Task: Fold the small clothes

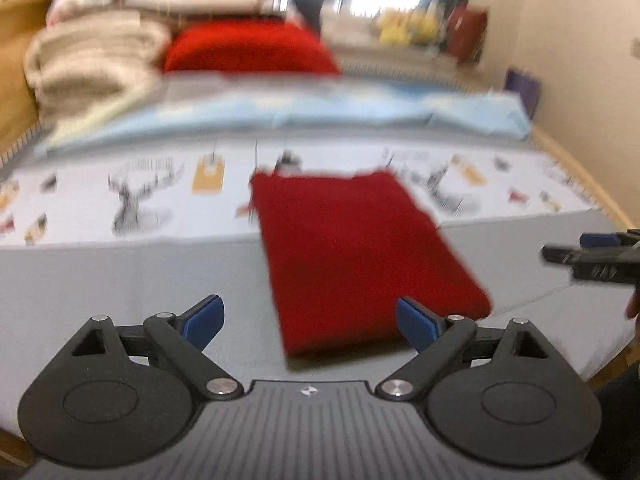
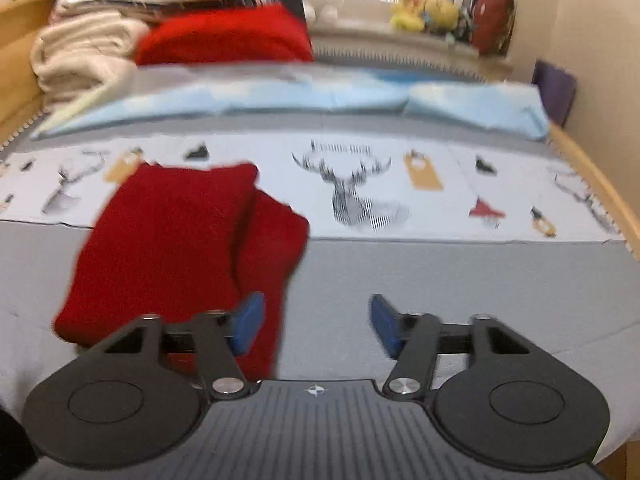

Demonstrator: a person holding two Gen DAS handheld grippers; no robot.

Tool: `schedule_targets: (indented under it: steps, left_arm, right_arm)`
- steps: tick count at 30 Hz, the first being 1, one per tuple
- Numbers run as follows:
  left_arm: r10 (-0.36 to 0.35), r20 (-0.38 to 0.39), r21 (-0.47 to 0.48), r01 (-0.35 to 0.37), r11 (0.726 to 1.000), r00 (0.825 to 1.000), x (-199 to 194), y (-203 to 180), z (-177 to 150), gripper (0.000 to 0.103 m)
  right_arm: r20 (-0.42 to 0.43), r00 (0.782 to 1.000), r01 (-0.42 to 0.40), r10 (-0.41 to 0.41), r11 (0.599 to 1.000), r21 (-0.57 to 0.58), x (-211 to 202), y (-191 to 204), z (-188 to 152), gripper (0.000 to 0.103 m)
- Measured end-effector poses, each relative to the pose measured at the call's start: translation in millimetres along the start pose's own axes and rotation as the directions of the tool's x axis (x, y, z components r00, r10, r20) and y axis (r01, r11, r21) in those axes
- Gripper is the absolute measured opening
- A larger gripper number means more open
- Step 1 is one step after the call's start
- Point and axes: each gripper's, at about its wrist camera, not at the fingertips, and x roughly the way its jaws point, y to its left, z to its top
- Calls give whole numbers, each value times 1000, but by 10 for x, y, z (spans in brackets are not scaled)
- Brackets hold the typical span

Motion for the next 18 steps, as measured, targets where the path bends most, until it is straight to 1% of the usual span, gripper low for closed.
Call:
schedule_targets:
  steps: [1,2,3,5,7,8,9,10,11,12,13,15,17,18]
  left_arm:
    - [-19,18,3,19,1000,1000,-71,-80,-39,96]
    - [-46,19,4,46,999,999,-112,-169,-69,96]
    - [-62,21,-4,62,998,998,-140,-224,-107,96]
    - [-53,45,-41,55,998,998,-158,-286,-236,96]
    - [-49,48,-78,53,996,998,-95,-327,-411,96]
    - [-33,30,-83,35,996,999,-42,-358,-503,96]
    - [4,-26,-74,-6,997,1000,77,-394,-572,96]
    - [29,-77,-65,-34,997,997,170,-399,-599,96]
    - [36,-96,-72,-43,996,995,240,-396,-593,96]
    - [39,-85,-81,-46,996,996,281,-383,-576,96]
    - [57,-66,-75,-62,995,996,324,-381,-550,96]
    - [93,-39,-47,-95,994,995,399,-382,-494,96]
    - [110,-28,-62,-112,992,993,425,-344,-470,96]
    - [113,-29,-81,-115,990,993,440,-311,-454,97]
  right_arm:
    - [19,1000,10,-10,1000,-20,-112,66,-50,83]
    - [36,999,21,-20,999,-42,-224,137,-116,88]
    - [50,998,27,-24,998,-55,-322,199,-188,90]
    - [60,998,15,-12,999,-50,-437,270,-312,92]
    - [71,997,-19,21,1000,-23,-485,325,-448,95]
    - [76,997,-29,29,1000,-8,-494,337,-528,97]
    - [79,996,-31,31,1000,1,-530,336,-596,98]
    - [72,997,-29,29,1000,10,-518,358,-667,98]
    - [38,999,-22,22,1000,16,-451,364,-725,98]
    - [10,1000,-16,16,1000,19,-393,387,-725,98]
    - [0,1000,-13,13,1000,27,-343,394,-714,98]
    - [31,999,-11,10,999,48,-304,398,-666,102]
    - [52,999,-16,13,998,63,-256,401,-629,102]
    - [44,999,-17,14,998,64,-218,410,-624,102]
